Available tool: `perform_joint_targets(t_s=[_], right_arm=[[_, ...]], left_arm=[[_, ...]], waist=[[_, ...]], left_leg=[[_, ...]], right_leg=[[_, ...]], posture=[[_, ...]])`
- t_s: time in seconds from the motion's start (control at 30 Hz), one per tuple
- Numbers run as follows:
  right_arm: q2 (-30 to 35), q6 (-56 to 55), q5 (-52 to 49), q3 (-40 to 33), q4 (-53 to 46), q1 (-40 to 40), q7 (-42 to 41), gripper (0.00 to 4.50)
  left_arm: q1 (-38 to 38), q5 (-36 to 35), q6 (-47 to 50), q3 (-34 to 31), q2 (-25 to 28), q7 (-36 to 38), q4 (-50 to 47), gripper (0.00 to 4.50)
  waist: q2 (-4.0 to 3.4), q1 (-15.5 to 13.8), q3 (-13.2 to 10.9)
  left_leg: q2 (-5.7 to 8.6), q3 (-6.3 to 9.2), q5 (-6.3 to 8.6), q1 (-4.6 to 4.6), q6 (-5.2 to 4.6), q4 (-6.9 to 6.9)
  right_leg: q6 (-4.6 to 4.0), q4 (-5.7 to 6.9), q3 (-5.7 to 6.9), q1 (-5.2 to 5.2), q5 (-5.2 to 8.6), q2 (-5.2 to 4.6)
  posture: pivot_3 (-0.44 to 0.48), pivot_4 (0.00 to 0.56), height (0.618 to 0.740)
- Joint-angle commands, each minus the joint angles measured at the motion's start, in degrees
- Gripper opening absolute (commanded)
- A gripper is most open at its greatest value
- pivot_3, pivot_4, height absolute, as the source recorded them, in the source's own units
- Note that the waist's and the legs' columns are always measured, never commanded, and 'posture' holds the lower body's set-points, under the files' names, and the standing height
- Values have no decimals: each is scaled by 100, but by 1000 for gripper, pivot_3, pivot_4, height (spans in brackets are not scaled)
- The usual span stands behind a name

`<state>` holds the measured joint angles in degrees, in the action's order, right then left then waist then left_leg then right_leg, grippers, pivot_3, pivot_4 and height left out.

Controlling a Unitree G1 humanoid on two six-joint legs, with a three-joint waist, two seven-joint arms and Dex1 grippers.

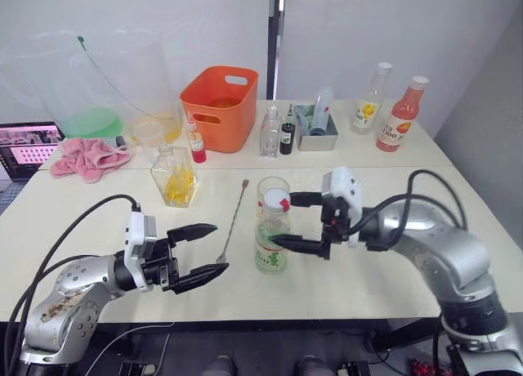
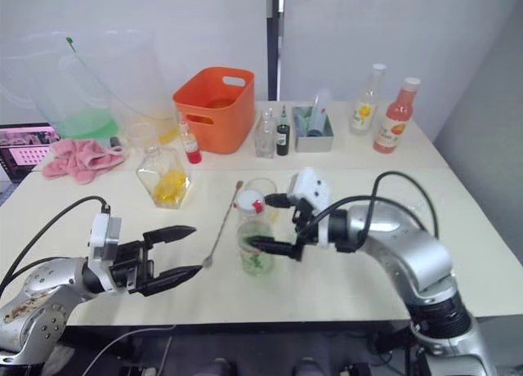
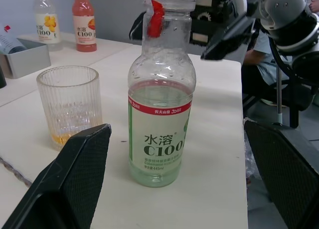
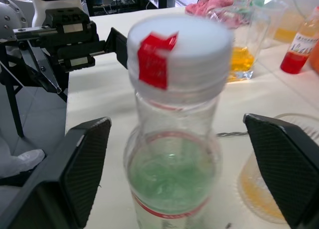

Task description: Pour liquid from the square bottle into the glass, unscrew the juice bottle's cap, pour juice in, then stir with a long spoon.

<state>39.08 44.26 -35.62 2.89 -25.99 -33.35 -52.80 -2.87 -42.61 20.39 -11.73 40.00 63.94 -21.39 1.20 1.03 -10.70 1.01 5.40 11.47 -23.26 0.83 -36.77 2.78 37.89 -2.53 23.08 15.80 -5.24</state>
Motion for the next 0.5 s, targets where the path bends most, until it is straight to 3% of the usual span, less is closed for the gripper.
perform_joint_targets(t_s=[0.03,0.2,0.5], right_arm=[[366,145,-438,-451,-136,-24,-320,4493],[1357,64,-674,-1451,-229,918,-925,4493],[1413,90,-978,-2757,-906,2862,-618,4493]], left_arm=[[-204,-158,83,-70,150,107,-142,4500],[-952,-253,277,154,122,183,47,4500],[-2118,93,416,1004,-217,490,799,4500]], waist=[[1,-2,0],[6,-97,-2],[9,-7,-3]], left_leg=[[0,0,0,-4,0,0],[4,5,0,-11,0,-3],[-1,-3,0,-2,-2,-5]], right_leg=[[0,-1,0,3,0,0],[2,-19,11,-10,1,-2],[5,-19,5,-18,0,6]], posture=[[0,150,740],[0,150,740],[0,150,740]])
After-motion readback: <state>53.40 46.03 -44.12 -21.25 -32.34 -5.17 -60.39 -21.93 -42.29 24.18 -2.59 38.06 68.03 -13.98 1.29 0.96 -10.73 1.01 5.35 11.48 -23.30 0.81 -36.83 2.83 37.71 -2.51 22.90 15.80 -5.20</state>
